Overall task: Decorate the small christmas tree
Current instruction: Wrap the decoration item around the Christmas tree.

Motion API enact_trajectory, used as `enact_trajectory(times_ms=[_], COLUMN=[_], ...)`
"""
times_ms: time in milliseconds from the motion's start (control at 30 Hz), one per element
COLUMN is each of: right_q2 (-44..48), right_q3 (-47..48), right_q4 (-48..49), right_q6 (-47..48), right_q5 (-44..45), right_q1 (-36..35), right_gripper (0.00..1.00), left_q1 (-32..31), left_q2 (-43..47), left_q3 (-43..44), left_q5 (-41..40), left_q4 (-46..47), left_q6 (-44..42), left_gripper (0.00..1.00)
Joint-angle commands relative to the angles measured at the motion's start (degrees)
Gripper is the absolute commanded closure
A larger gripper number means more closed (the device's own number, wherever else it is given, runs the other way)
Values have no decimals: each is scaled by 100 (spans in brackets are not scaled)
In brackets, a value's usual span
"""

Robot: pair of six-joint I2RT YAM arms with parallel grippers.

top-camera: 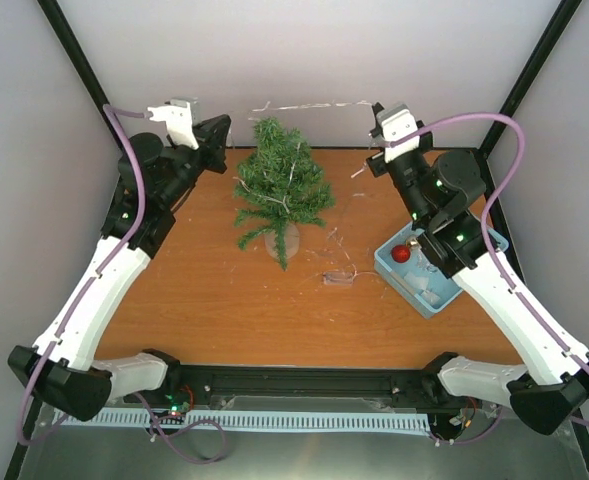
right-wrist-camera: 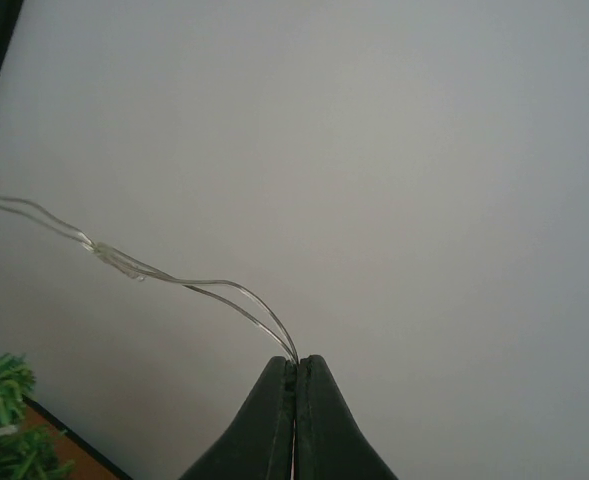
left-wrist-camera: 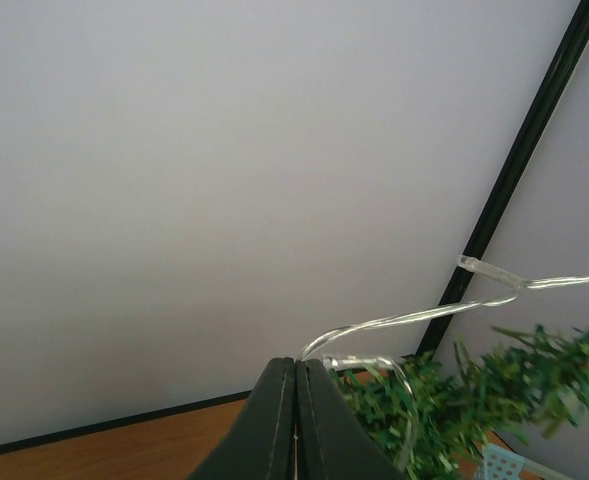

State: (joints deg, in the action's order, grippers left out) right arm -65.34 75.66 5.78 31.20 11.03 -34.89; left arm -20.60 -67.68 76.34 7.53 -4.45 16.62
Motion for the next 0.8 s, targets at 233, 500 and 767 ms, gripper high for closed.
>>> enact_trajectory(times_ms=[233,500,767], right_q2=[-633,-939,-840], right_q3=[363,444,243], right_q4=[-842,-1504,-1865], right_q6=[-896,-1331,-1745], right_q5=[-668,-890,-1141], right_q1=[847,1114,1439], right_gripper=[97,97,97], left_q1=[56,74,75], left_q2=[-770,-1208,-1105], left_q3=[777,1102,1043], left_q5=[69,208,414], left_q4=[-253,-935,-1289], left_q6=[162,169,187], left_gripper=[99,97,85])
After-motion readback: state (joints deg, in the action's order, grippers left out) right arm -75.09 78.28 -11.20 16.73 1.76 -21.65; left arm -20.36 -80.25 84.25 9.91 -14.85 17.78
